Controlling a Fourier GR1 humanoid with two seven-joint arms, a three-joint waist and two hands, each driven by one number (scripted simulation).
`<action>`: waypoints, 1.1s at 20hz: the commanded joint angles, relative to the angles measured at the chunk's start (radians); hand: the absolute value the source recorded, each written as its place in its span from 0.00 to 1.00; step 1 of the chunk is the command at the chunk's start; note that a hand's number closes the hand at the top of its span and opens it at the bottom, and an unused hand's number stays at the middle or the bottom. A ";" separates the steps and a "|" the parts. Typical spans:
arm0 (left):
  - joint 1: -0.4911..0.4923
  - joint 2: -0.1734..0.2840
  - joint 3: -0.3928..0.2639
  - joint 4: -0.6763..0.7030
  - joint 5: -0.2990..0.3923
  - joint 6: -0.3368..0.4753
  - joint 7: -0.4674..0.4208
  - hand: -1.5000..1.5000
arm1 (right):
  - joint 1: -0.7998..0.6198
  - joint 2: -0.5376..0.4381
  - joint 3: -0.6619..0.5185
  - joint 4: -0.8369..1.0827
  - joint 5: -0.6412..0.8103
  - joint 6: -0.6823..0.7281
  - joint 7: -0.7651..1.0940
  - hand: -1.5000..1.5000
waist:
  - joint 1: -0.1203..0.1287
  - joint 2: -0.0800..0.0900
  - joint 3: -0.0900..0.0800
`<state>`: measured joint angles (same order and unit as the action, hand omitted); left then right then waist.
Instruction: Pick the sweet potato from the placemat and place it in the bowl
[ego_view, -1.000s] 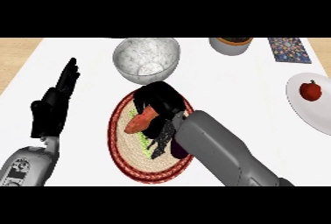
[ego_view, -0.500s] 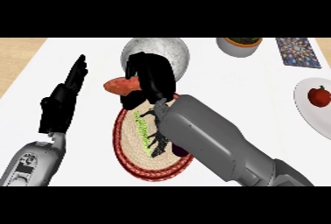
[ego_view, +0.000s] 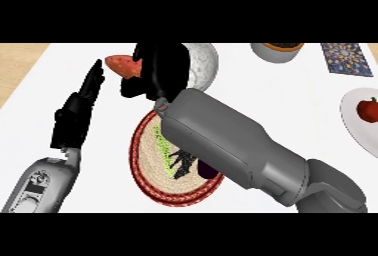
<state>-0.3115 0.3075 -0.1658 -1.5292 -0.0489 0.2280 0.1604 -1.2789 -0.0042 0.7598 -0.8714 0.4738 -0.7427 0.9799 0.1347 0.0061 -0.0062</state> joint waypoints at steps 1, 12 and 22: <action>-0.025 0.011 0.016 -0.015 -0.007 0.006 0.022 0.50 | -0.065 0.004 0.014 0.080 0.020 -0.174 0.111 1.00 | -0.013 0.009 0.003; 0.003 0.004 0.045 0.003 0.005 -0.001 -0.020 0.50 | -0.122 0.004 0.125 0.412 0.101 -0.143 0.131 1.00 | -0.033 0.015 0.003; -0.017 -0.007 0.042 -0.005 -0.011 0.001 -0.009 0.50 | -0.017 0.004 0.031 0.537 0.013 -0.259 -0.005 1.00 | -0.024 0.035 0.006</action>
<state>-0.3230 0.3126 -0.1197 -1.5262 -0.0520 0.2186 0.1461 -1.3252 -0.0025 0.8503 -0.3608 0.5392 -0.9215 0.9923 0.1033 0.0333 -0.0013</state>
